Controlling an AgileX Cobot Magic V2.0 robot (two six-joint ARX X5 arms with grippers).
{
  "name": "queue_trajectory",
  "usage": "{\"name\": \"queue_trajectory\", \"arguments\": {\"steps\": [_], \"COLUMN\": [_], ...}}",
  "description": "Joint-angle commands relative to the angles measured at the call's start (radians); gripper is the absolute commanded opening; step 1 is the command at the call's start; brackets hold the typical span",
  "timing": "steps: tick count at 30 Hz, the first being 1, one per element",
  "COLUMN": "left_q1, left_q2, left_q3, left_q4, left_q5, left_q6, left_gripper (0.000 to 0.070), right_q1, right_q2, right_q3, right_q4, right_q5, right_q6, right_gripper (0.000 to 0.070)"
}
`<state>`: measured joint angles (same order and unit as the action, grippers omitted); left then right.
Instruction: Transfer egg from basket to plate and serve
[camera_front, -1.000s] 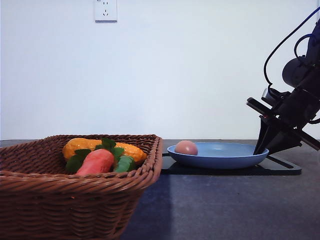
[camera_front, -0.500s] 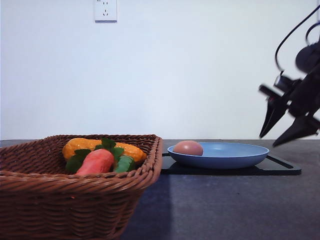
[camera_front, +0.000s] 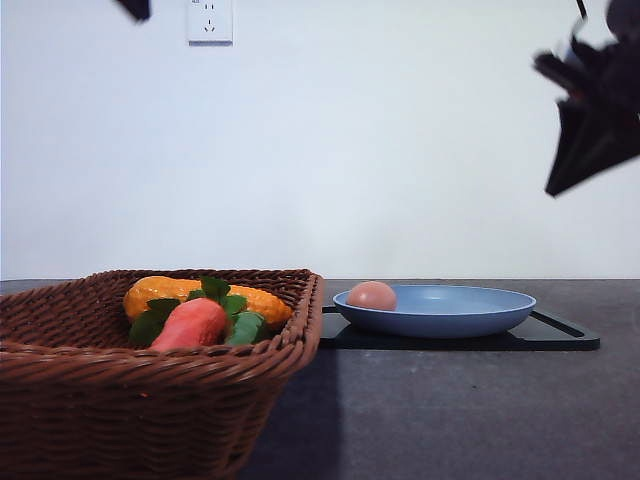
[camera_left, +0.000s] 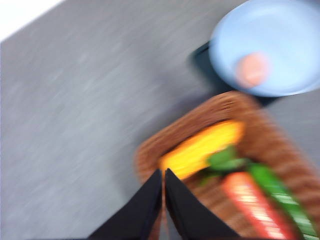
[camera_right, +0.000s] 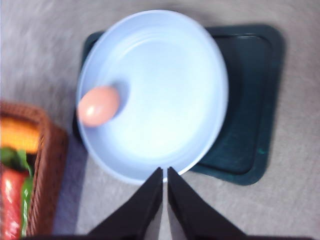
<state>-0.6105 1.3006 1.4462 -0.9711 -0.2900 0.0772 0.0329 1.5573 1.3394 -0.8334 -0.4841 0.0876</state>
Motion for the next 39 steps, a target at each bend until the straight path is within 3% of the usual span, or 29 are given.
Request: {"name": "queue_trajectory", "arguments": {"steps": [1, 9, 13, 17, 30, 33, 39], "left_q1": [0.045, 0.256, 0.285, 0.27, 0.163, 0.161, 0.161], "left_q2": [0.011, -0.056, -0.161, -0.292, -0.698, -0.729, -0.714], "left_q3": [0.007, -0.102, -0.249, -0.427, -0.961, -1.004, -1.005], "left_q4": [0.017, 0.164, 0.33, 0.499, 0.786, 0.779, 0.762], "left_q5": [0.001, 0.156, 0.261, 0.283, 0.255, 0.257, 0.263], "left_q6": [0.032, 0.01, -0.04, -0.08, -0.228, -0.23, -0.255], "left_gripper": [0.0, 0.0, 0.0, 0.0, 0.0, 0.0, 0.0], "right_q1": [0.035, 0.258, 0.352, 0.42, 0.462, 0.462, 0.461], "right_q2": [-0.038, -0.292, -0.443, -0.58, -0.858, -0.866, -0.867], "right_q3": [0.002, -0.114, -0.246, -0.395, -0.883, -0.944, -0.952], "right_q4": [-0.005, 0.09, 0.233, 0.387, 0.863, 0.951, 0.97], "right_q5": [0.057, 0.361, 0.464, 0.546, 0.596, 0.598, 0.597], "right_q6": [-0.028, -0.029, -0.029, -0.029, -0.028, -0.025, -0.01], "right_gripper": [0.0, 0.0, 0.0, 0.0, 0.0, 0.0, 0.0]}}
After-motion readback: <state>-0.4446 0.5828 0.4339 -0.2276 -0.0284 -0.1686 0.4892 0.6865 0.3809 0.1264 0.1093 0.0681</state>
